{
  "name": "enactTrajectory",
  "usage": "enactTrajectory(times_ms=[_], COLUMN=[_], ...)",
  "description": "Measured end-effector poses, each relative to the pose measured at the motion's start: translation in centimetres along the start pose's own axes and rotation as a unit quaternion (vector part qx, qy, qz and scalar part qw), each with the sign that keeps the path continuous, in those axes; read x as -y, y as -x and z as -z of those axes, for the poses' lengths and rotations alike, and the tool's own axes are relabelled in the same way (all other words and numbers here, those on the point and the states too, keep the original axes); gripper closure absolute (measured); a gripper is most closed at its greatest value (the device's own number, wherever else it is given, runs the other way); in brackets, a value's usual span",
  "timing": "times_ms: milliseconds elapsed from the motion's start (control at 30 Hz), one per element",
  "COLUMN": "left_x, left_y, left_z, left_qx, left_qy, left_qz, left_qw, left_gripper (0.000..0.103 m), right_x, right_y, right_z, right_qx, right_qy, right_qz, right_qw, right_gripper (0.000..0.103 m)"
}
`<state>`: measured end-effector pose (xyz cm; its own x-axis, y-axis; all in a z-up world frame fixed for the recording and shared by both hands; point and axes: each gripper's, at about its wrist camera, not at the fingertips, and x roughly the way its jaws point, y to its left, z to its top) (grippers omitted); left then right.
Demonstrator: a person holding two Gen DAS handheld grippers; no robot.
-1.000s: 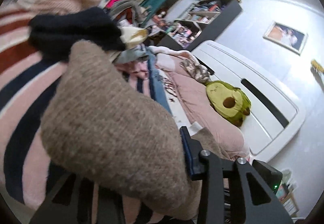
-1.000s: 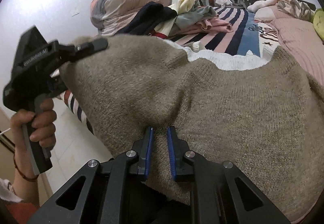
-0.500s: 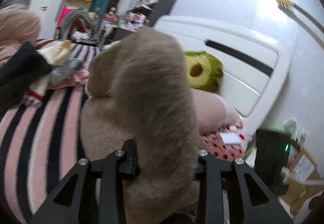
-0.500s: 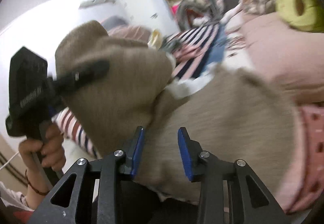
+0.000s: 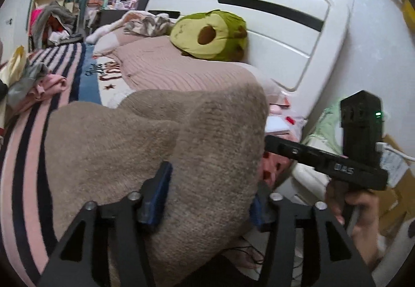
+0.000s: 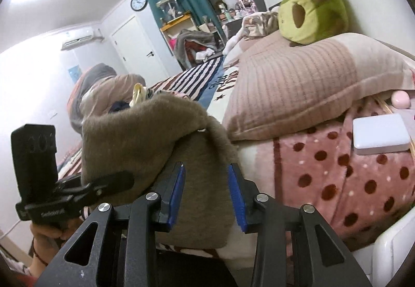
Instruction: Fold small clothes
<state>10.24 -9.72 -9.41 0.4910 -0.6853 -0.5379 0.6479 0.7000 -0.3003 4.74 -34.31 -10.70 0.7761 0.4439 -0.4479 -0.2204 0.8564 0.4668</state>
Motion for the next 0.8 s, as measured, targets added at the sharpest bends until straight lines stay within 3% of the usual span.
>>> enactTrajectory(times_ms=[267, 433, 533, 667, 800], left_x=[-0.7, -1.0, -1.5, -3.3, -5.2], left_y=[2.6, 3.8, 5.9, 9.0, 11.8], left_z=[0.6, 1.1, 1.5, 1.8, 2.3], left_qx=[0.017, 0.025, 0.059, 0.088, 0.107], left_qy=[0.039, 0.041, 0.061, 0.088, 0.092], left_qz=[0.06, 0.061, 0.06, 0.034, -0.026], left_qw=[0.9973, 0.997, 0.9946, 0.9916, 0.9896], left_gripper=[0.037, 0.036, 0.035, 0.033, 0.031], right_x=[-0.6, -3.3, -5.8, -8.8, -11.2], right_y=[0.6, 1.4, 1.5, 0.8, -0.6], right_z=[-1.4, -4.0, -5.3, -5.9, -6.2], right_qx=[0.022, 0.048, 0.056, 0.049, 0.033], right_qy=[0.011, 0.058, 0.084, 0.126, 0.171], right_qz=[-0.008, -0.011, -0.031, -0.044, -0.044], right_qw=[1.0, 0.997, 0.994, 0.99, 0.984], right_gripper=[0.061, 0.061, 0.057, 0.05, 0.044])
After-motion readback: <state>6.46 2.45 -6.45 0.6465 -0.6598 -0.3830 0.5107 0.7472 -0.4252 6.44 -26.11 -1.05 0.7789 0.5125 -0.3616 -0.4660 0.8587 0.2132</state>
